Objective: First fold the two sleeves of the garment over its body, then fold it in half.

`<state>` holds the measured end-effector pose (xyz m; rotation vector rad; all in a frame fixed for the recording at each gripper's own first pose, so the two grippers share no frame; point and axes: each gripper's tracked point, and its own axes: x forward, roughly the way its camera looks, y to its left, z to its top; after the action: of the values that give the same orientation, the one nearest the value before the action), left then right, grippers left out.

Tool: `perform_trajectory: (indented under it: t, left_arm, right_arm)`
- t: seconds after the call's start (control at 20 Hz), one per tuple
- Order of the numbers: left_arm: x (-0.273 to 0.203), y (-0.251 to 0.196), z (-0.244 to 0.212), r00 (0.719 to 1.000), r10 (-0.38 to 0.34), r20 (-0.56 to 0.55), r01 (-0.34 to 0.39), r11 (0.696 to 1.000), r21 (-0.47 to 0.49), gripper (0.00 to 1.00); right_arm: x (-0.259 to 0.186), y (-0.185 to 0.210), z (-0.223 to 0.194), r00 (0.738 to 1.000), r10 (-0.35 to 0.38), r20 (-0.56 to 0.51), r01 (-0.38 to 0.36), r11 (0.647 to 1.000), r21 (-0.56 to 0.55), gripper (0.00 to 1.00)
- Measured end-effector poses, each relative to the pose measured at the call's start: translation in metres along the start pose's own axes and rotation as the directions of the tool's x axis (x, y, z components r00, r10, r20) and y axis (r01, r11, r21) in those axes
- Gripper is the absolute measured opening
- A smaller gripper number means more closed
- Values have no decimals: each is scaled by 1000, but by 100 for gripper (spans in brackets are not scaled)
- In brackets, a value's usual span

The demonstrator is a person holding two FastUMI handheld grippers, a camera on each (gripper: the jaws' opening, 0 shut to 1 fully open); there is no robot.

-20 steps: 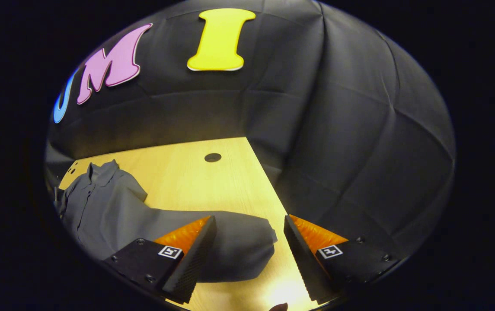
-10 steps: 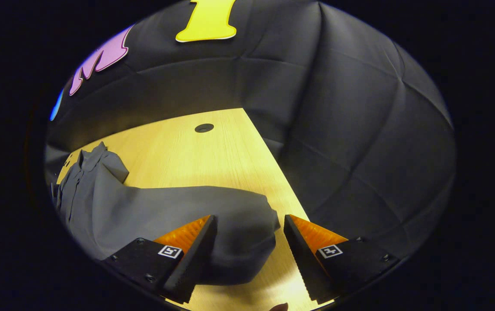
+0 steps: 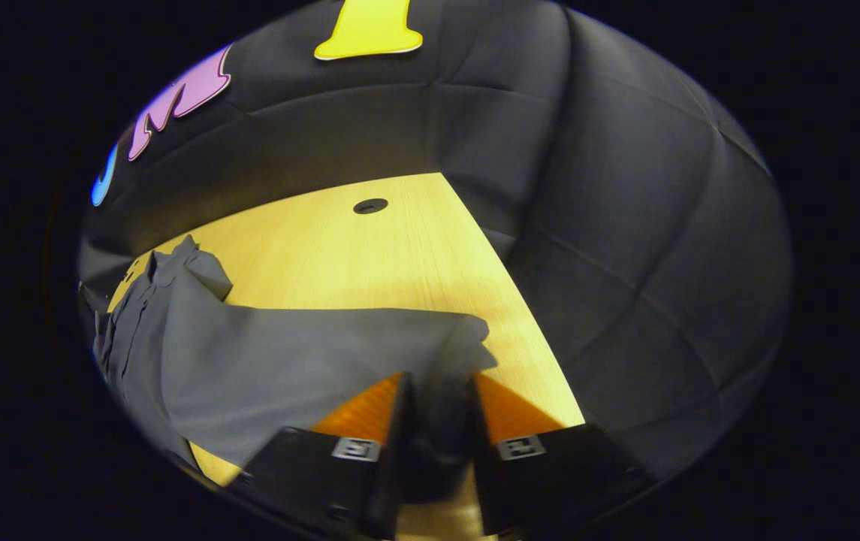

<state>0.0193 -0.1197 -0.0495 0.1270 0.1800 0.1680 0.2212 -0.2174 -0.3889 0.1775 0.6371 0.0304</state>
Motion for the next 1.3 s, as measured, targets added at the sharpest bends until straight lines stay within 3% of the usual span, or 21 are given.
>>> perform_trajectory:
  t: [0.05,0.1,0.3,0.7,0.95,1.3]
  left_arm:
    - [-1,3,0,1000,-1,5,1,1000,6,96]
    - [-1,6,1,1000,-1,10,1,1000,10,96]
    - [-1,28,0,1000,-6,22,6,1000,1,97]
    - [20,69,-16,994,-99,50,101,995,-29,97]
    - [36,91,-24,985,-160,72,165,983,-78,97]
    - [51,120,-27,970,-221,102,230,969,-86,97]
  right_arm:
    - [1,0,1,1000,-5,-14,6,1000,27,10]
    - [4,-1,0,1000,-6,-20,7,998,58,7]
    - [-21,-3,12,998,-53,32,48,988,148,7]
    - [-135,44,62,968,-83,236,25,970,241,7]
    - [-202,101,94,933,-59,354,1,987,161,7]
    - [-254,187,128,890,-2,455,-54,993,108,6]
